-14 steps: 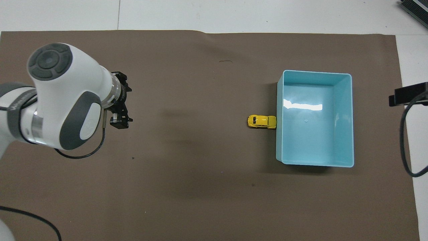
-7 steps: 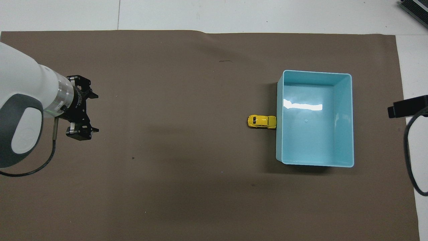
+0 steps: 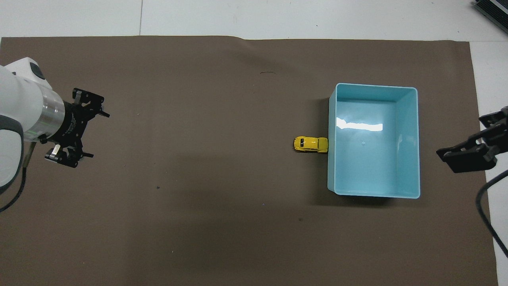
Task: Wind up and store yellow beetle car
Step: 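Retract the left gripper while the right gripper reaches over the bin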
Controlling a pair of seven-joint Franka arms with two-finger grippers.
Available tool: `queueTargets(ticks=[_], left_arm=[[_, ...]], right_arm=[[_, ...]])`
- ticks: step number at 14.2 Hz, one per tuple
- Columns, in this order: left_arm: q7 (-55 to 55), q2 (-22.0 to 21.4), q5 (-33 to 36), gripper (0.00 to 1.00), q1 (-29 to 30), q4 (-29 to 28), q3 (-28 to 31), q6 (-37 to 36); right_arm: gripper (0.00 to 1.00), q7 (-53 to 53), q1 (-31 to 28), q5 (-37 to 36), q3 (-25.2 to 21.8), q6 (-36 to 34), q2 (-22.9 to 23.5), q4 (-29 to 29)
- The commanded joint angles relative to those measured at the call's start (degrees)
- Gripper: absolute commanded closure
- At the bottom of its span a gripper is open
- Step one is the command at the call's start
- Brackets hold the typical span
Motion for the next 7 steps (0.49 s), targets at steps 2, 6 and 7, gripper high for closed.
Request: queueTargets(ticks=[2,6,7], left_arm=[[15.84,-2.4,0.05,0.0,2.82,-0.91,-0.57,-1.05],[36.48,-2.76,0.05,0.0,4.41,-0.65,-0.48,-1.4],[41.84,-2.76,0.05,0.0,4.58,-0.48,-0.48,-1.58]], right_arm=[[0.0,-15.21,-0.48,0.72,1.45,6.36,-1.1,-5.79],[0.0,-25.59,-0.48,0.72,4.43,11.29,1.53,-7.29],[0.0,-27.61,-0.48,0.63,5.05,11.82,2.93,-7.29]])
